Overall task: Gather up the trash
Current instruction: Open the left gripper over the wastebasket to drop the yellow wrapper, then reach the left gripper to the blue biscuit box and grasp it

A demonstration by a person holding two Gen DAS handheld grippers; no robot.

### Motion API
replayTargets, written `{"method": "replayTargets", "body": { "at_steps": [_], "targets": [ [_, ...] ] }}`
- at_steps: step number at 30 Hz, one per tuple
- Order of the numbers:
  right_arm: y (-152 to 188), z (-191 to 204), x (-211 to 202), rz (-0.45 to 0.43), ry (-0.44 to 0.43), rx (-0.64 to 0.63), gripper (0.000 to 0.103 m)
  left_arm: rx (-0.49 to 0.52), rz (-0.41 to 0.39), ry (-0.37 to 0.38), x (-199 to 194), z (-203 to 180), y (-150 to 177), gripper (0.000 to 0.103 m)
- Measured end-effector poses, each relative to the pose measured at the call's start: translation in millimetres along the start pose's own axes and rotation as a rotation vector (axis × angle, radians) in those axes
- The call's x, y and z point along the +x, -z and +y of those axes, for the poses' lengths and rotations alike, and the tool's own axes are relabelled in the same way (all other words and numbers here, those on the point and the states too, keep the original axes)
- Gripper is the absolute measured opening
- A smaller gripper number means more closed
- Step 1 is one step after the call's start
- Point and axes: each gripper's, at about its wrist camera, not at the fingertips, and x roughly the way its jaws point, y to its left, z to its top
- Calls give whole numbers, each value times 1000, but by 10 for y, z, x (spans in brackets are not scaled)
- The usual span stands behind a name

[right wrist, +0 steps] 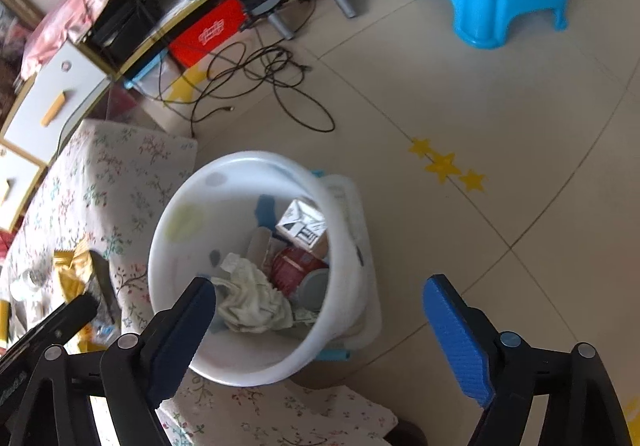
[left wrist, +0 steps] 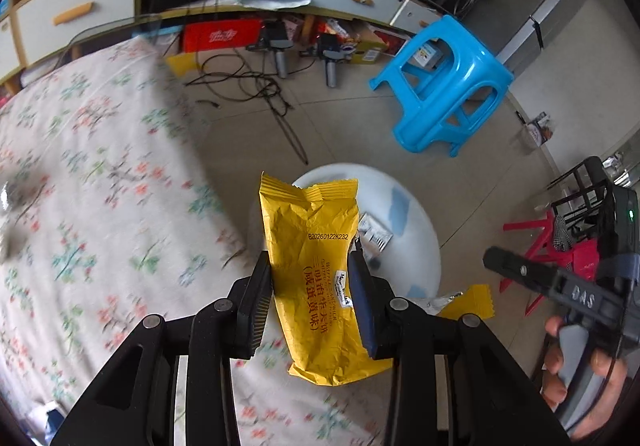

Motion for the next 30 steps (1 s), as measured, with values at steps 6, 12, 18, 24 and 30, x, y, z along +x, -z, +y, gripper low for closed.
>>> {"method": "replayTargets", "body": {
  "at_steps": [6,12,18,24,30],
  "targets": [
    [-27,-104,-49,-7,-10,28,89,40,-6,-2,97,-160,-150,73],
    [-23,-77,-57,-9,-18,23,89,85,-34,-92,-6,-162,-99,88],
    [5,51,-81,-12,-32,0,89,96,-25,-142,-245,101,49,89],
    [74,306,-121,-14,-51,-71,89,92,-57,-190,-630,511,258,98],
    [224,568,-142,-21,-22,-140,95,82,-88,-232,-1068,960,506,100]
  ]
}}
